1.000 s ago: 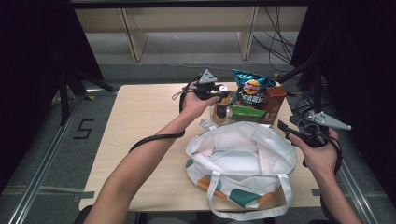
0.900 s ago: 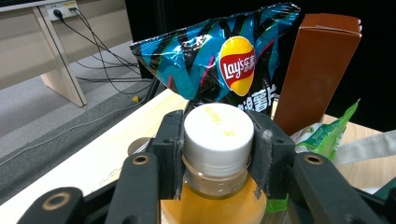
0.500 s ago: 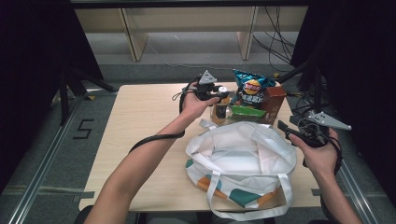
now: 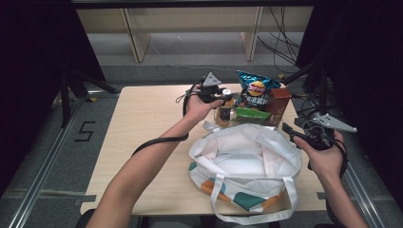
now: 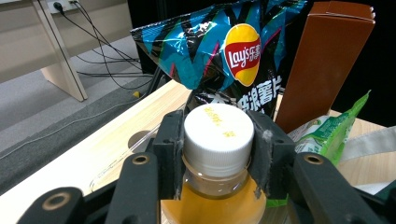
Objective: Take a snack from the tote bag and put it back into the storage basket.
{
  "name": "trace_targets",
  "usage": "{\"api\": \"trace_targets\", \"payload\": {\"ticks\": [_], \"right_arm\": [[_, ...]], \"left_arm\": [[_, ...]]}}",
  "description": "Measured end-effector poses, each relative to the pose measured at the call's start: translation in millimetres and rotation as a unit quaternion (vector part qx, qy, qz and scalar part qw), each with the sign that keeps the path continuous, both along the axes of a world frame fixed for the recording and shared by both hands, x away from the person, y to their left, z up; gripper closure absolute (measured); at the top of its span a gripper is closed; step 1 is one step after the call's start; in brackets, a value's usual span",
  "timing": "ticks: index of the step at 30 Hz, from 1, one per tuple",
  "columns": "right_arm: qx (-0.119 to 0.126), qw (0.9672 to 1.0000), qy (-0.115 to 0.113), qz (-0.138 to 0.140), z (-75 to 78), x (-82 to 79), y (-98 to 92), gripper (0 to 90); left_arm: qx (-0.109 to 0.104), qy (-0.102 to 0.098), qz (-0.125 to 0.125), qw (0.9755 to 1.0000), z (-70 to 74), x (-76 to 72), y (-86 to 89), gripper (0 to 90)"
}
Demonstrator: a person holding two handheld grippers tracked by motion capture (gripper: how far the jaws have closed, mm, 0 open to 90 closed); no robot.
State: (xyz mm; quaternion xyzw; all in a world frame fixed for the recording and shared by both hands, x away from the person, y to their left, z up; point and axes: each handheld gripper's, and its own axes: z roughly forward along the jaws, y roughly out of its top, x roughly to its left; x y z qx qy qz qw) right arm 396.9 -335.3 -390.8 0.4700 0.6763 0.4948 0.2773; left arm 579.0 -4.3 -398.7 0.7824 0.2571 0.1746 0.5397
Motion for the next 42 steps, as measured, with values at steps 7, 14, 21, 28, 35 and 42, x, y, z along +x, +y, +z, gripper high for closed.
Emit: {"api": "trace_targets", "payload": {"ticks": [7, 14, 21, 28, 35, 42], "right_arm": [[0.004, 1.0, 0.004, -0.003, -0.1, -0.7, 0.7, 44.9], [0.005, 1.0, 0.007, -0.004, -0.2, -1.1, 1.3, 44.9], [0.004, 1.0, 0.004, -0.003, -0.1, -0.7, 0.7, 44.9], [0.005, 1.0, 0.007, -0.004, 0.0, -1.1, 1.2, 44.9], [0.002, 1.0, -0.002, -0.003, -1.4, 0.0, 1.4, 44.9], [0.01, 0.9999, 0.011, -0.004, -0.1, -1.6, 2.3, 44.9]], "left_arm": [[0.0, 0.005, -0.001, 1.0, -3.9, -0.2, -0.9, 58.7], [0.0, 0.007, 0.0, 1.0, -5.9, 0.6, -1.0, 58.6], [0.001, 0.009, 0.0, 1.0, -7.0, 0.9, -1.0, 58.6], [-0.001, 0.01, 0.0, 1.0, -8.5, 1.4, -1.0, 58.6], [-0.001, 0.012, 0.001, 0.9999, -8.7, 1.3, -0.4, 58.6], [-0.009, 0.014, 0.005, 0.9999, -10.3, 1.7, 2.7, 58.2]]}}
